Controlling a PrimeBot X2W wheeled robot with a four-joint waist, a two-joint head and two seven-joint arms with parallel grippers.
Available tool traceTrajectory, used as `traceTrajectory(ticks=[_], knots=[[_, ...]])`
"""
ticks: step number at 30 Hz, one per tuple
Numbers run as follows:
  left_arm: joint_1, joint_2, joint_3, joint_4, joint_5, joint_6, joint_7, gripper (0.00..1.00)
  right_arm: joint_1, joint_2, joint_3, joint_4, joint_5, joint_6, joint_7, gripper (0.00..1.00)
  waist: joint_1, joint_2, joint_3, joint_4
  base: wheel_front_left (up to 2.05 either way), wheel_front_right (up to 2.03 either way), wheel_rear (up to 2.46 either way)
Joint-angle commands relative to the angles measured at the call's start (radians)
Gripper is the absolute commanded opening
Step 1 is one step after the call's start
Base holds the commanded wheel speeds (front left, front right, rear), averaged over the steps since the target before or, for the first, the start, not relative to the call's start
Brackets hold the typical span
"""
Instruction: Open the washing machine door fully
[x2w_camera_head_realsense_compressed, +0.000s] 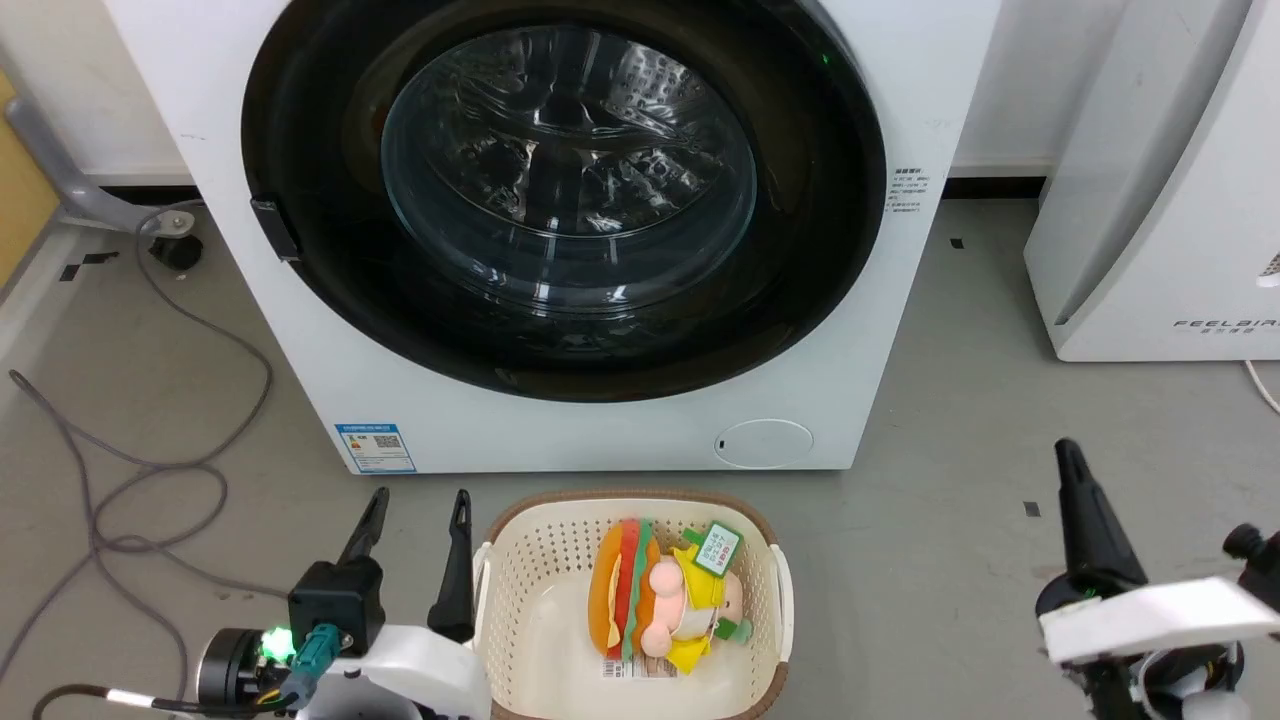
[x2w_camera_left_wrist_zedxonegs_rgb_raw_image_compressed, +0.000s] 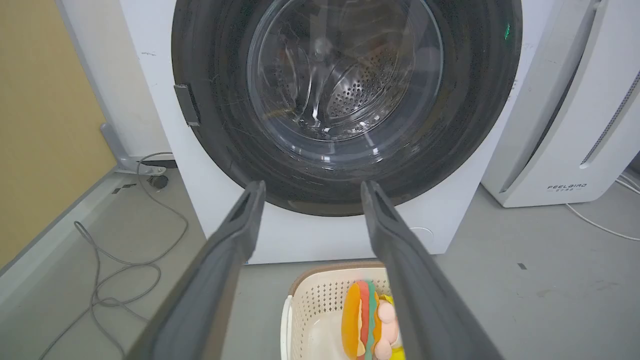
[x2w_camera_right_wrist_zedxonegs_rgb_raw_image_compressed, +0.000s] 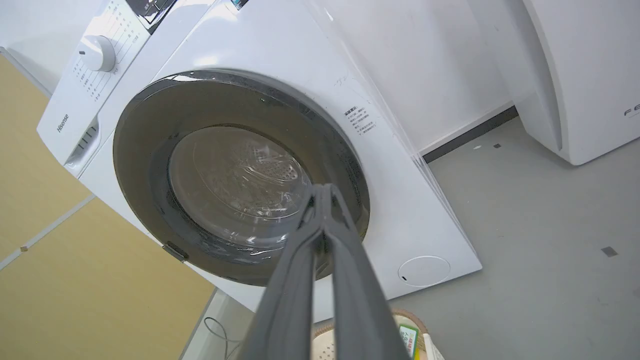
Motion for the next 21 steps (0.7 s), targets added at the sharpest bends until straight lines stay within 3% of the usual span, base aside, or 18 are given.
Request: traceTrajectory(ticks=[1,14,21], knots=[[-0.018,0.009,-0.006,0.003,-0.008,0.006,-0.01,1.0,-0.028,-0.011,-0.006,0.012,0.038,0.0,-0.007,0.0,0.0,0.0,0.002,0.001,0.0,0.0,0.0],[-0.053,0.021,-0.029,-0.007,-0.029,0.02,-0.037,1.0,-0.229,-0.107,-0.03,0.163,0.311,0.0,-0.034,0.0,0.0,0.0,0.053,0.016,0.0,0.0,0.0],[-0.08,0.026,-0.039,-0.018,-0.04,0.025,-0.052,1.0,-0.383,-0.165,0.01,0.253,0.476,0.001,-0.045,0.0,0.0,0.0,0.101,0.016,0.0,0.0,0.0]])
